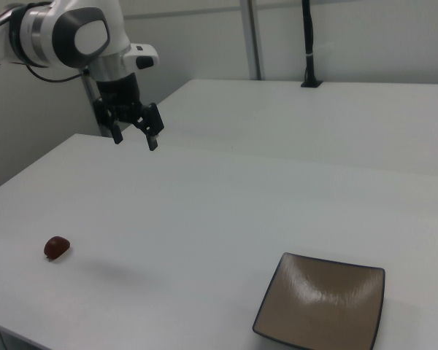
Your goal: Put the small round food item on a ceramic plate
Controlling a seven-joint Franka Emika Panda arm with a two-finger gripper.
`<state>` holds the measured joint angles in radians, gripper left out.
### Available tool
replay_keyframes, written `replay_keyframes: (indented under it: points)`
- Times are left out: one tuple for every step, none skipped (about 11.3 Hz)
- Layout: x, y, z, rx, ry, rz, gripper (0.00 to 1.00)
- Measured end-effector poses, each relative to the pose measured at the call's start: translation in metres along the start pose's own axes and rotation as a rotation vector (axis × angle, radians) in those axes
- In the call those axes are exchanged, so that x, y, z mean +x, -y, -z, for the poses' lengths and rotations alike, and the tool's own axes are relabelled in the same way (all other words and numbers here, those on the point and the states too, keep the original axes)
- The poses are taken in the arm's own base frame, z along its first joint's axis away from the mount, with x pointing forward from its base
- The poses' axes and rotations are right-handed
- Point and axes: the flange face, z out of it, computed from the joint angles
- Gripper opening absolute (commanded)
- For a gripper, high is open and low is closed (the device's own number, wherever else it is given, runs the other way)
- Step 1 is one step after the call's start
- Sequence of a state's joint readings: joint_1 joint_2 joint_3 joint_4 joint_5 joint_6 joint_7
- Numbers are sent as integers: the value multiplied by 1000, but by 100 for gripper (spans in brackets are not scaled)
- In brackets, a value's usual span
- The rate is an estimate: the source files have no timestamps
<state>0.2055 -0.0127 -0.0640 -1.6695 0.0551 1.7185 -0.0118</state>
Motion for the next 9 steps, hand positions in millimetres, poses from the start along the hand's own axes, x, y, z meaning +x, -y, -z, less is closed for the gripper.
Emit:
replay_keyframes:
  points:
    - [1,1,-3,0,6,2,100]
    - [2,1,-3,0,2,2,100]
    - [4,1,-4,-1,-9,1,100]
    - [6,1,-4,-1,-17,1,100]
    - [7,1,-5,-1,-21,1,100]
    - [8,1,-5,-1,-25,1,100]
    - [8,1,-5,-1,-28,1,100]
    - [8,1,-5,-1,-29,1,100]
    - [9,1,-6,-1,-29,1,100]
